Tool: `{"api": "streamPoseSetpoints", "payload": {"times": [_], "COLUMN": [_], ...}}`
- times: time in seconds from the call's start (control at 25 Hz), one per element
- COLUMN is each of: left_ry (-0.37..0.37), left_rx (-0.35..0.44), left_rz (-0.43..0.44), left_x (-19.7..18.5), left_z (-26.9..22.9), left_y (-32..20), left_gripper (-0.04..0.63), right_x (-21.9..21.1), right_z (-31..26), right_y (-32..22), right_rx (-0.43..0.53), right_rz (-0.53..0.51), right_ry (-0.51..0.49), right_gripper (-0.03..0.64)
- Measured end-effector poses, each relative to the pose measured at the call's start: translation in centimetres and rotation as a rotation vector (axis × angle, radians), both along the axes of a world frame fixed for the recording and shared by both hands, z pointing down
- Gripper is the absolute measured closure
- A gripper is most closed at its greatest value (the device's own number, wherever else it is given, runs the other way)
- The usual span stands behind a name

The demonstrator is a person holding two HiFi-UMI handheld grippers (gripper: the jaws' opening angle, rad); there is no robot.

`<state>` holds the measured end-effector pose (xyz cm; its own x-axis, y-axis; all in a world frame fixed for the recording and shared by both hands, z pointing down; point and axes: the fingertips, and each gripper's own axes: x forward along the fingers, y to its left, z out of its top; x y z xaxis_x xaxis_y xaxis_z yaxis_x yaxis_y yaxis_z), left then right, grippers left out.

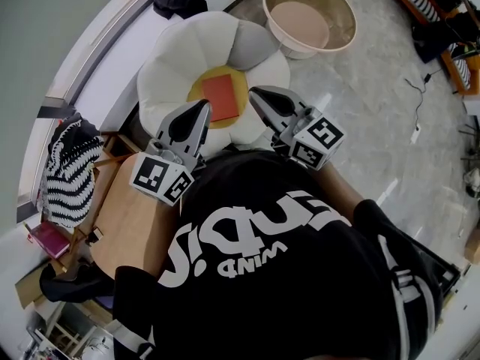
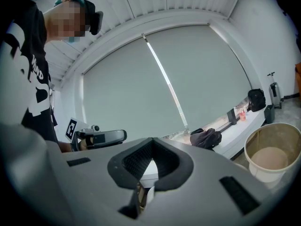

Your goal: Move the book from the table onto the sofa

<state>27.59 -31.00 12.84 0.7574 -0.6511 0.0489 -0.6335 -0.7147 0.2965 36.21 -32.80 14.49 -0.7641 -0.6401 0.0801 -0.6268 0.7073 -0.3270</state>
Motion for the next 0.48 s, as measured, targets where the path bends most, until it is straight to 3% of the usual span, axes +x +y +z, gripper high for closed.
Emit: {"api": "streamPoseSetpoints", "payload": {"times": [0.48], "left_ry": [-0.001], "left_rx": [-0.002], "left_rz": [0.005], "left_x": [0.65], "left_z": [0.02], "left_y": [0.71], "left_gripper": [0.586], "right_x": [0.1], "right_z": [0.37], "right_y": [0.21], "right_rx": [-0.024], "right_rz": [-0.003], "right_ry": [-0.007], "right_gripper": [0.615]}}
